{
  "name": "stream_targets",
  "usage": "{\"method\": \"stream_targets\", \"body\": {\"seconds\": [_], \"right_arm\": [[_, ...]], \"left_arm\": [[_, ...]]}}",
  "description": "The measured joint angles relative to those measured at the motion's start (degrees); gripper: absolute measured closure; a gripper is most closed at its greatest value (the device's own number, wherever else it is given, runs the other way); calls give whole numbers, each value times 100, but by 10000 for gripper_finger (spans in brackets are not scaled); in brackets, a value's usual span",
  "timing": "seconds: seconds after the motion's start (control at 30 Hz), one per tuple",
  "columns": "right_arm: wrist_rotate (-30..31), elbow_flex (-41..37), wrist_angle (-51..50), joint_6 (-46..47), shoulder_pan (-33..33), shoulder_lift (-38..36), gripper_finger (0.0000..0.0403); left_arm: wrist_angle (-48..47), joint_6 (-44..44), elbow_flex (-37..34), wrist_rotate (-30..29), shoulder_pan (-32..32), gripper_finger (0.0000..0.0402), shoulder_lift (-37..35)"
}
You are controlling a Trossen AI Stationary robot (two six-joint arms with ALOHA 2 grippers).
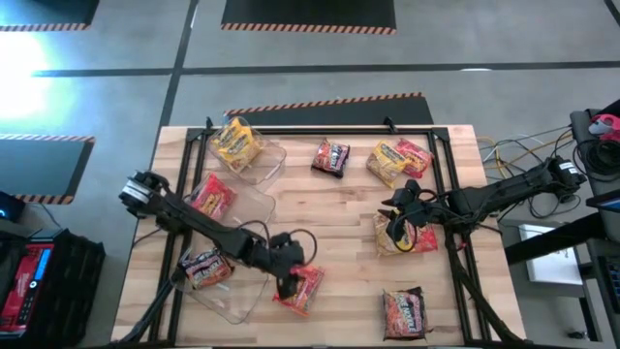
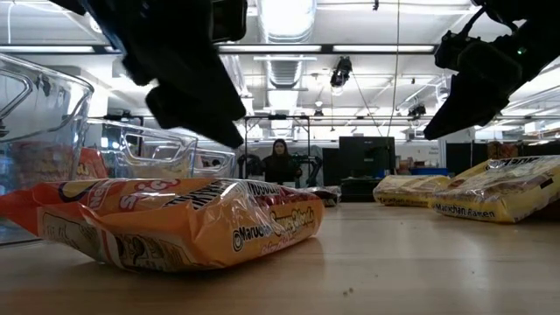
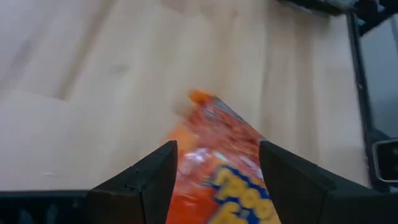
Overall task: Sort Maruchan noodles
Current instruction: Put the orange noodles pack into the middle transparent bin
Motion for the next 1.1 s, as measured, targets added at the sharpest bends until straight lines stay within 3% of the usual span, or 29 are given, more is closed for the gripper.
{"method": "stream_targets", "body": {"seconds": [0.27, 0.6, 1.03, 1.1], "right_arm": [[2, 0, 2, 0, -2, 0, 276], [0, 0, 0, 0, 1, 0, 274], [2, 0, 2, 0, -2, 0, 280], [0, 0, 0, 0, -1, 0, 280]], "left_arm": [[-1040, 142, 1004, 295, -340, 193, 862], [-2328, 917, 2227, 186, -598, 193, 1722], [-1622, 2249, 2575, 261, 0, 193, 2064], [-1565, 2386, 2571, 62, 96, 193, 2067]]}}
